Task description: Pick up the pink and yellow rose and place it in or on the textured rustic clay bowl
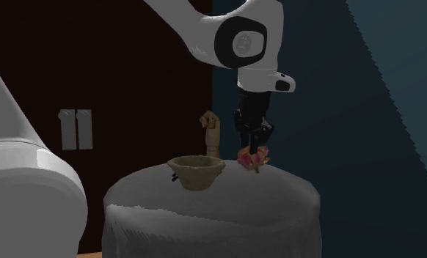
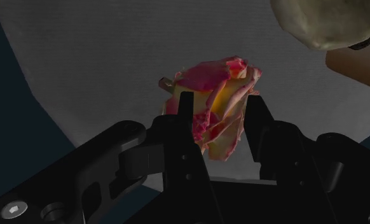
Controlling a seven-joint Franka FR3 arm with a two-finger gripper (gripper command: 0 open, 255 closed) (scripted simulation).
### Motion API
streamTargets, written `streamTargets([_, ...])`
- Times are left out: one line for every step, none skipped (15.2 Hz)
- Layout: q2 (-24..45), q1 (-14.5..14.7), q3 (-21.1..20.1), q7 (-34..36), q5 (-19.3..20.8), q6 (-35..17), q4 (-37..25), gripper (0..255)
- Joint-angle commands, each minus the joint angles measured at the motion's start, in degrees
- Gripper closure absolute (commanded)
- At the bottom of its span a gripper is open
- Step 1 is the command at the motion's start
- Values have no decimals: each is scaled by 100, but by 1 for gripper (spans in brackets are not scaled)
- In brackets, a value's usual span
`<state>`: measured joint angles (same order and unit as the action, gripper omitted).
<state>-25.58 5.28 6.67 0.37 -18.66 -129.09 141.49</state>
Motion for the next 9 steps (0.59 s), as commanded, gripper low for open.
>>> streamTargets([-49,-13,-18,72,40,154,-114,255])
streamTargets([-70,-20,-22,101,59,231,-173,255])
streamTargets([-90,-27,-25,129,77,308,-233,255])
streamTargets([-108,-33,-29,157,95,385,-295,255])
streamTargets([-125,-39,-32,184,111,461,-357,255])
streamTargets([-140,-44,-34,210,127,536,-420,255])
streamTargets([-154,-49,-37,236,142,612,-485,255])
streamTargets([-167,-53,-39,262,157,687,-550,255])
streamTargets([-178,-57,-41,287,170,762,-617,255])
